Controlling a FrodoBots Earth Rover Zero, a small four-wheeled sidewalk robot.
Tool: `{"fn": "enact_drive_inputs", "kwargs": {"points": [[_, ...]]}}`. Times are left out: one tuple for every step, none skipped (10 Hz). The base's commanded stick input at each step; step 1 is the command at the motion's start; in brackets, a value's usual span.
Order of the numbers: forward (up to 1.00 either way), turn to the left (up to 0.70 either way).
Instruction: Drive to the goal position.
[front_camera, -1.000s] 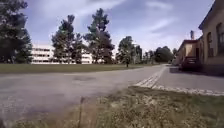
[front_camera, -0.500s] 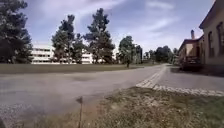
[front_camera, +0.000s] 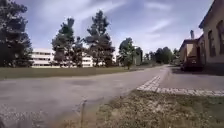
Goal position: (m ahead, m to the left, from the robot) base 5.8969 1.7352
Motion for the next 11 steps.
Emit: {"fn": "enact_drive_inputs", "kwargs": {"points": [[0.00,0.00],[0.00,0.00],[0.00,0.00],[0.00,0.00],[0.00,0.00],[0.00,0.00],[0.00,0.00],[0.00,-0.51],[0.00,-0.70],[0.00,-0.70],[0.00,-0.70]]}}
